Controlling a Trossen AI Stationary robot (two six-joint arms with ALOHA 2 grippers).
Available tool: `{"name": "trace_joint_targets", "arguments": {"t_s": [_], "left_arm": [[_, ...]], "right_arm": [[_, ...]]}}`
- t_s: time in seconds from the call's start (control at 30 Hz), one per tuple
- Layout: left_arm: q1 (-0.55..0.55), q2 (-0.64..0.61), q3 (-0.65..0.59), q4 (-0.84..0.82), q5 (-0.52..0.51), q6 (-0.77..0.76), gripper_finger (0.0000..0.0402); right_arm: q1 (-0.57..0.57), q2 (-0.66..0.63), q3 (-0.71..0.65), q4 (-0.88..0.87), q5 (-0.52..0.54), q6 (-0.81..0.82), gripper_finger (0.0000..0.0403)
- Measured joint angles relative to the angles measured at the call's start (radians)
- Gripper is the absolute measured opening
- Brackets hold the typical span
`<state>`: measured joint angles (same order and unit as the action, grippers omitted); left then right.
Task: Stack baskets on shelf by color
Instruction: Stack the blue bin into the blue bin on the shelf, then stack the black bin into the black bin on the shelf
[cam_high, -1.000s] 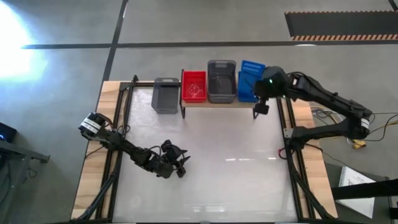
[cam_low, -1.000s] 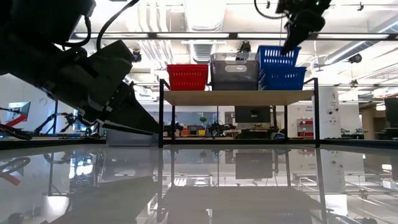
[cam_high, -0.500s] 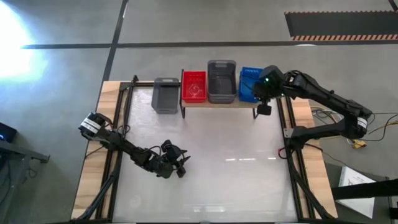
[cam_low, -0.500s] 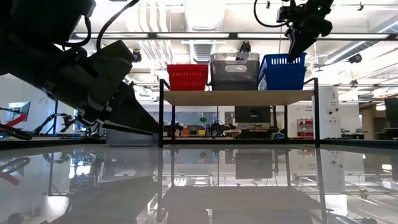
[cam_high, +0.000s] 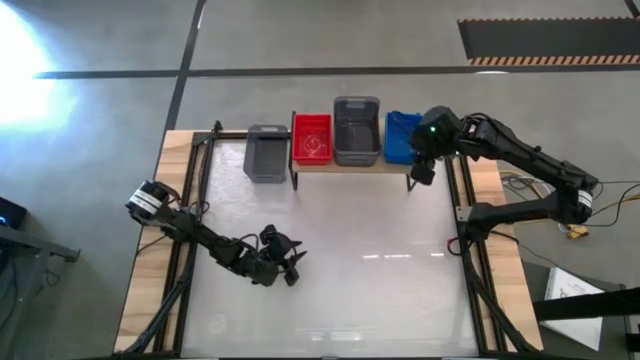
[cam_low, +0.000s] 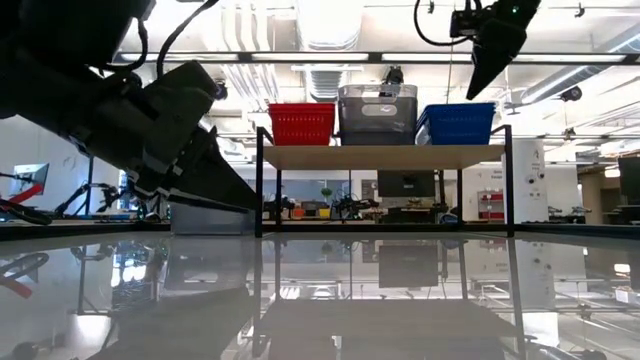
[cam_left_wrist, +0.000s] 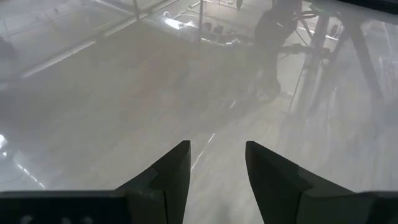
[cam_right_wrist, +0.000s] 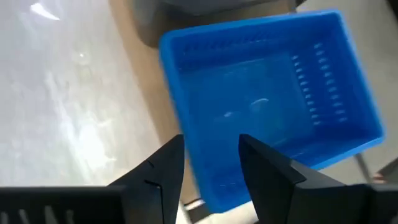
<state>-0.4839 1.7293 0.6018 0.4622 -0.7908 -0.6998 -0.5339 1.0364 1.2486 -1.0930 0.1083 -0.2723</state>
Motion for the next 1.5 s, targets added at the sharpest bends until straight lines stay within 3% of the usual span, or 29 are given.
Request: {"name": "trace_joint_targets", "arguments": {"t_s": [0.23, 0.33, 0.47, 0.63, 0.77, 0.93, 1.1, 1.3, 1.5], "left_arm": [[0.0, -0.133, 0.0, -0.032, 0.004, 0.113, 0.0138], [0.001, -0.252, 0.004, -0.179, -0.021, 0.122, 0.0138], [0.022, -0.441, 0.017, -0.498, -0.089, 0.049, 0.0138], [0.159, -0.635, 0.033, -0.871, -0.077, -0.034, 0.0138], [0.364, -0.72, 0.033, -0.959, 0.075, 0.163, 0.0138], [0.621, -0.72, 0.031, -0.937, 0.28, 0.558, 0.0143], [0.815, -0.688, 0.03, -0.908, 0.443, 0.75, 0.018], [0.925, -0.604, 0.03, -0.818, 0.58, 0.93, 0.023], [0.958, -0.463, 0.029, -0.732, 0.544, 1.001, 0.0233]], "right_arm": [[0.161, -0.041, -0.074, 0.08, 0.033, 0.128, 0.0123], [0.273, -0.068, -0.142, 0.156, 0.092, 0.196, 0.0107], [0.442, -0.099, -0.287, 0.309, 0.121, 0.28, 0.0087], [0.667, -0.102, -0.514, 0.626, 0.128, 0.369, 0.0068], [0.832, -0.053, -0.693, 0.99, 0.128, 0.408, 0.006], [1.002, 0.066, -0.87, 1.455, 0.13, 0.441, 0.006], [1.14, 0.209, -0.955, 1.751, 0.252, 0.465, 0.0061], [1.189, 0.365, -0.957, 1.83, 0.444, 0.538, 0.0061], [1.188, 0.49, -0.882, 1.831, 0.479, 0.531, 0.0061]]}}
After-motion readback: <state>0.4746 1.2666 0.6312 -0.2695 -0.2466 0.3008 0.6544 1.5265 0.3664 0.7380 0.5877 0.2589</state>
